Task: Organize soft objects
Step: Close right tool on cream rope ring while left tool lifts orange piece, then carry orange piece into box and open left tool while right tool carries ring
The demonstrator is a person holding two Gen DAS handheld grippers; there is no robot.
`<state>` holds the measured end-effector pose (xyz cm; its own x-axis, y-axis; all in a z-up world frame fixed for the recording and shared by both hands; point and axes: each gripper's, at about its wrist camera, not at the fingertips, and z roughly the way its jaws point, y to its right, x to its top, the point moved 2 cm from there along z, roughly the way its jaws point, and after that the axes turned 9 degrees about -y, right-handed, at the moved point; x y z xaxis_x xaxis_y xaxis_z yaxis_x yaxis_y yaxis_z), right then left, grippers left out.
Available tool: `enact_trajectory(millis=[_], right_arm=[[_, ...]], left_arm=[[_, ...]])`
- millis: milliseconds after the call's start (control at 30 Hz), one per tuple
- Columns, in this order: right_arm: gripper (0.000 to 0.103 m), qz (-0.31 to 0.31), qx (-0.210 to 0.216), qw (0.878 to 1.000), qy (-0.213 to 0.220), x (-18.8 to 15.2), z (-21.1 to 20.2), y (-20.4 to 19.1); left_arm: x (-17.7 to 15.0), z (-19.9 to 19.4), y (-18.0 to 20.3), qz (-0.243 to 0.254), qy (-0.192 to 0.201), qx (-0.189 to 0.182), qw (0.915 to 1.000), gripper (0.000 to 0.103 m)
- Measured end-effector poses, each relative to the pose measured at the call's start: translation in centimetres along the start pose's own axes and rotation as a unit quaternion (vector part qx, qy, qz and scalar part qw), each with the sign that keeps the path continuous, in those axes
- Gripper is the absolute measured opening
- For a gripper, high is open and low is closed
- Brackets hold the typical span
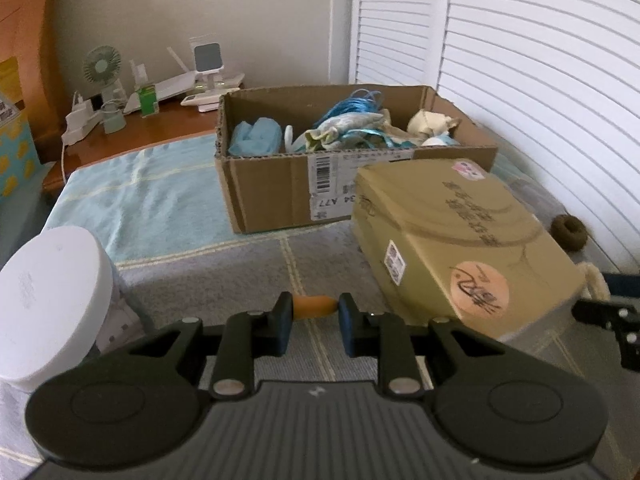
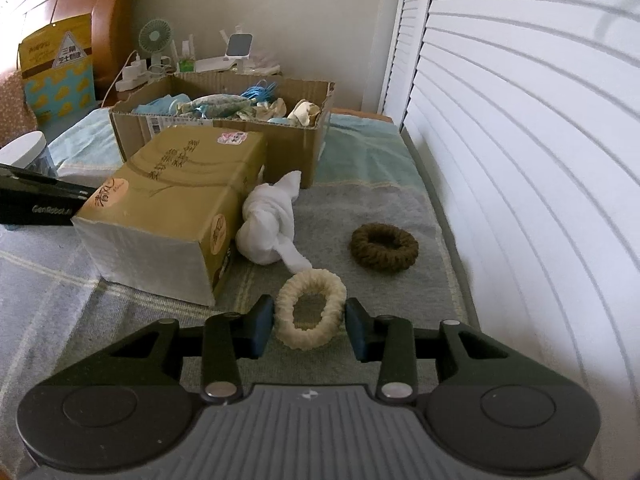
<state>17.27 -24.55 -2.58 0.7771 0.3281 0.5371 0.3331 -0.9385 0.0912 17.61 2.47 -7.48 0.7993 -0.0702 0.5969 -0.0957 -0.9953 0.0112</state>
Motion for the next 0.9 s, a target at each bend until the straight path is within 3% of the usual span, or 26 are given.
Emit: enact_trajectory(millis=[533,900], right_arm=[[0.044,0.003,0.004,0.999,0.034,1.7,-3.7,0.2],[0.044,-0.013,0.032,0.997,0.070,3.4,-6.3,-1.0]], left_arm=[[-0.5,-6.3,-1.2,0.046,0.002,-0.046,0.9979,0.023],[4.7,-8.0,-2.0,0.053,0.038,-0.066,0.9957,0.023]])
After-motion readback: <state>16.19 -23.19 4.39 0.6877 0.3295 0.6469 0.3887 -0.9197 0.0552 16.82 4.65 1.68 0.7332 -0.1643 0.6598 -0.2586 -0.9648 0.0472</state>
